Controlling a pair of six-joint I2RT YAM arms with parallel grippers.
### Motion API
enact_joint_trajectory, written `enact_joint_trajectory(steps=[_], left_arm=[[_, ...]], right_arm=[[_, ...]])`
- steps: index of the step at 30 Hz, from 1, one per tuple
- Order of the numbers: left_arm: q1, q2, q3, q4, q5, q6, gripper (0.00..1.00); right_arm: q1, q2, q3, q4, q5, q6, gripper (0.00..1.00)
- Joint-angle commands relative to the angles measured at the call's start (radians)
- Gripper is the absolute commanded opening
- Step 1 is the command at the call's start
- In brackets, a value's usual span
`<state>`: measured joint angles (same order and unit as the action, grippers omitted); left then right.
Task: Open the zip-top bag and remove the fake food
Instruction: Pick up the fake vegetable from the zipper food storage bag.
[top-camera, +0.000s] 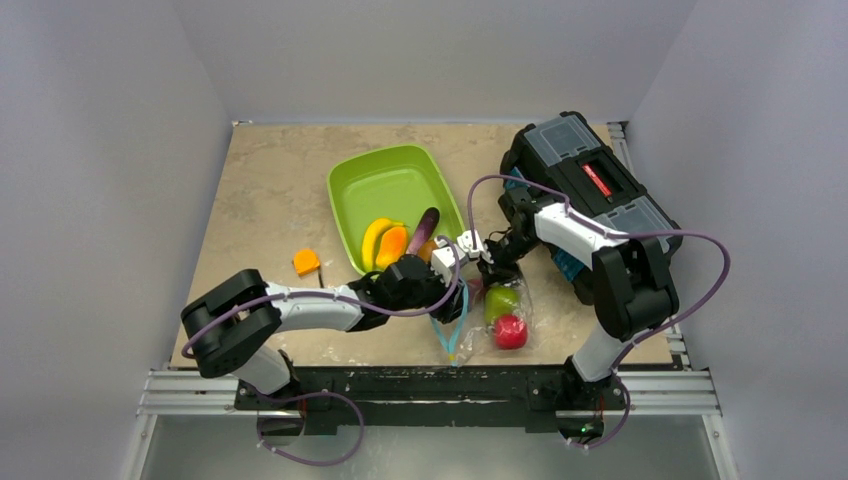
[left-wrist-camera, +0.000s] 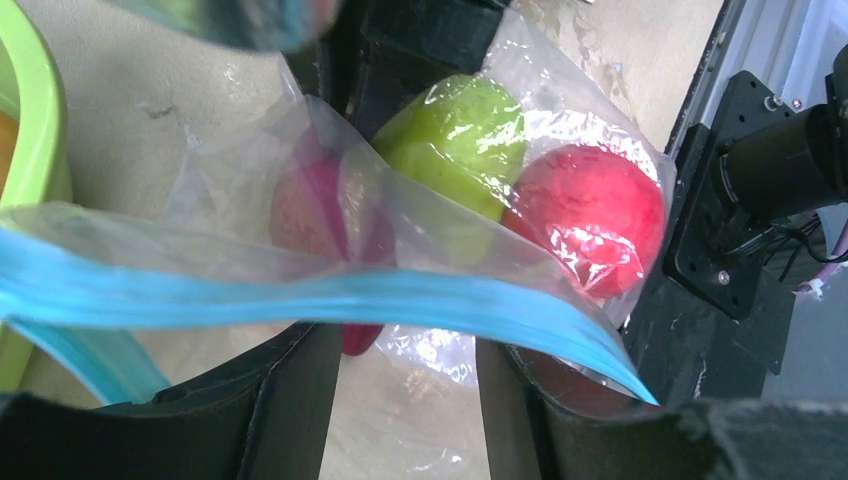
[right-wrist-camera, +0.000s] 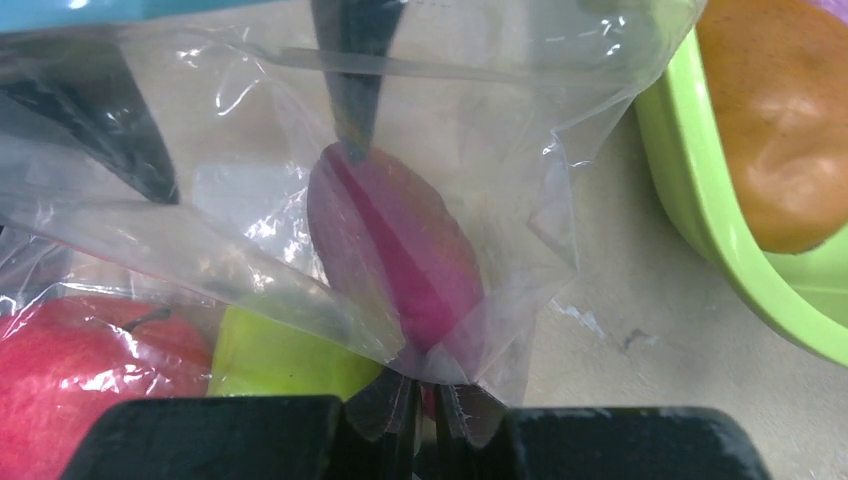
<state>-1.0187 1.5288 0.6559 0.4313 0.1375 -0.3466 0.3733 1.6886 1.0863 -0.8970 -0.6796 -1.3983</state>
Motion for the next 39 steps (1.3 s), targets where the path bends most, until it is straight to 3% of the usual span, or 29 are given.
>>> enact_joint_trajectory(steps=[1, 15, 26, 31, 39], left_arm=[[-0.014, 0.008, 0.000, 0.032, -0.051, 0.045, 0.51], [-0.095, 0.050, -0.034, 0.058, -0.197, -0.002, 0.54], [-0.128, 0.081, -0.060, 0.082, -0.199, -0.018, 0.54], [-0.154, 0.079, -0.065, 0.024, -0.228, -0.013, 0.53], [-0.201, 0.071, -0.023, -0.148, -0.413, -0.002, 0.54]], right_arm=[[0.031, -0.021, -0.044, -0.043, -0.022, -0.023, 0.07], [0.044, 0.016, -0.031, -0.077, -0.146, 0.028, 0.03], [0.043, 0.009, -0.057, -0.016, -0.171, 0.133, 0.02], [0.041, 0.002, -0.066, 0.024, -0.157, 0.183, 0.03], [0.040, -0.005, -0.080, 0.055, -0.165, 0.218, 0.04]])
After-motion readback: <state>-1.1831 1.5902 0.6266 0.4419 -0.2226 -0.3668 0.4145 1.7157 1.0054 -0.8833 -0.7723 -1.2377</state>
